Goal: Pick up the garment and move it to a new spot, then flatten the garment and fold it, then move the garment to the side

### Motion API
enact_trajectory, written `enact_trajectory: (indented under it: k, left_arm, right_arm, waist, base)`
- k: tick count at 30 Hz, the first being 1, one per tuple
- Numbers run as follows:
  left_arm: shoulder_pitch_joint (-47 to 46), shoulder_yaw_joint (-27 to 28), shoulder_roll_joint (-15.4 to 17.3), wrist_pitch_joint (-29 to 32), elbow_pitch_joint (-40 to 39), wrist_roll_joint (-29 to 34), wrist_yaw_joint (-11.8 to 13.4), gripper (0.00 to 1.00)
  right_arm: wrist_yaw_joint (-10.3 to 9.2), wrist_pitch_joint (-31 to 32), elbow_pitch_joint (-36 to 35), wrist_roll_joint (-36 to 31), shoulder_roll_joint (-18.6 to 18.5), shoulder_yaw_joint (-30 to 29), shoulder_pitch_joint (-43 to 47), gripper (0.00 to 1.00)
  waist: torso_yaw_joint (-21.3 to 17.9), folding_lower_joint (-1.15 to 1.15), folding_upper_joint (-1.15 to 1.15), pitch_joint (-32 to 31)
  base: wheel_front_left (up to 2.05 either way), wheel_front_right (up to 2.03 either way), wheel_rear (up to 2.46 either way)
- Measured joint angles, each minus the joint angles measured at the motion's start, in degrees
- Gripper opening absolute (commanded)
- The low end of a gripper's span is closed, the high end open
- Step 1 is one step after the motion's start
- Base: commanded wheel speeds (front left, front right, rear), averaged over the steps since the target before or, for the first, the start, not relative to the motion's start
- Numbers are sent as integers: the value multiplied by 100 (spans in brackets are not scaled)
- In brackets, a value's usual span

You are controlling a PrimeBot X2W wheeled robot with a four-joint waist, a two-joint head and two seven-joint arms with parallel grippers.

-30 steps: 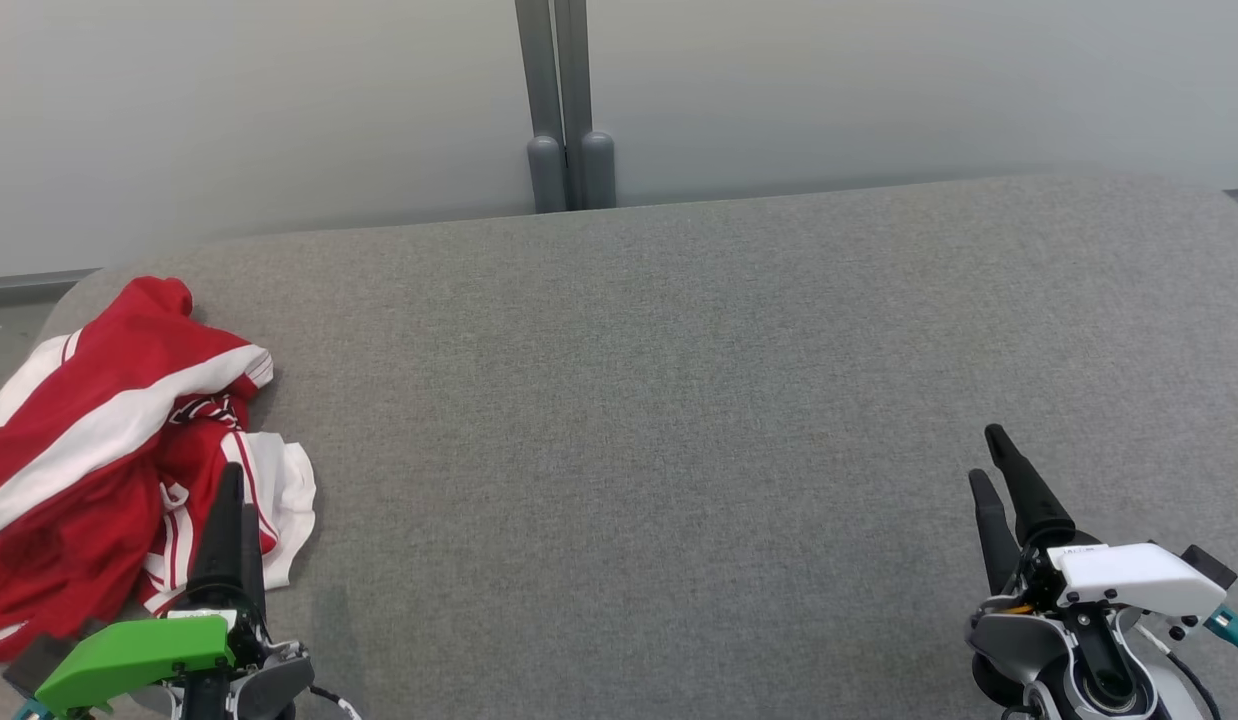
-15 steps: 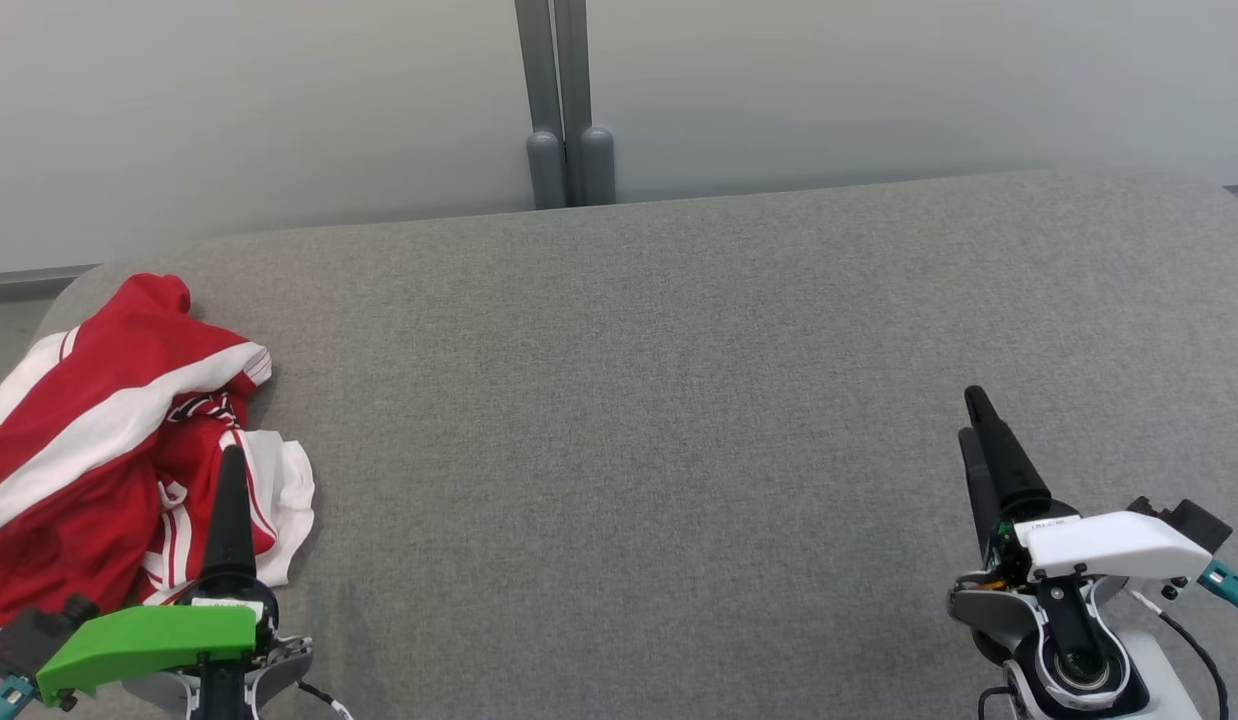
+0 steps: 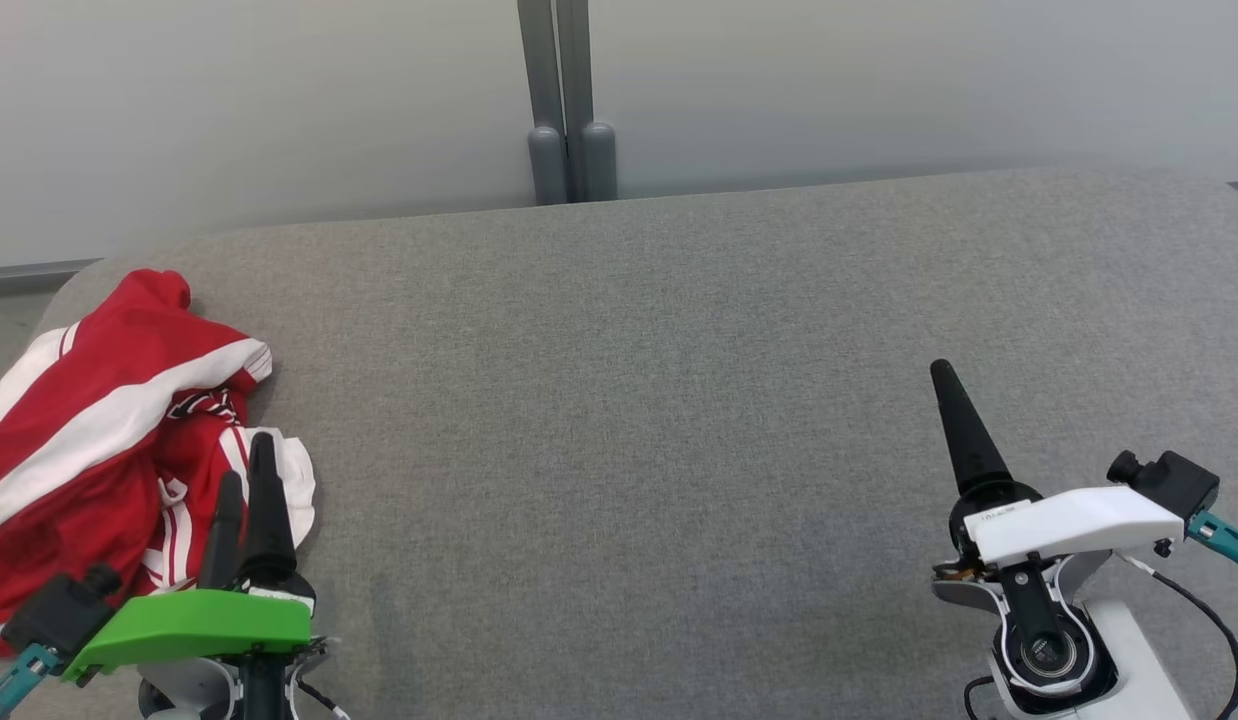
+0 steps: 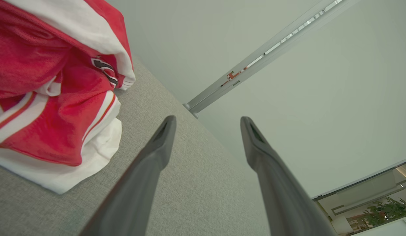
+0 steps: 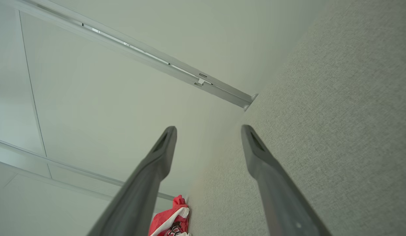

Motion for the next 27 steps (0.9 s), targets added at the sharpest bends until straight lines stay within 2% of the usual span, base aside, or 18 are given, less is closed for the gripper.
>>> enact_trajectory:
  k: [10, 27]
  left_arm:
    - [24, -148, 3, -176, -99, 1168, 221, 100]
    - [32, -394, 8, -450, -252, 2561, 359, 100]
  right_arm:
    - [0, -170, -27, -1471, -3, 24, -26, 100]
    - [1, -447, 31, -2983, 46, 279, -141, 100]
  waist:
    - [8, 0, 0, 34]
    - [-15, 0, 0, 74]
  base:
    - [0, 0, 0]
    - [0, 0, 0]
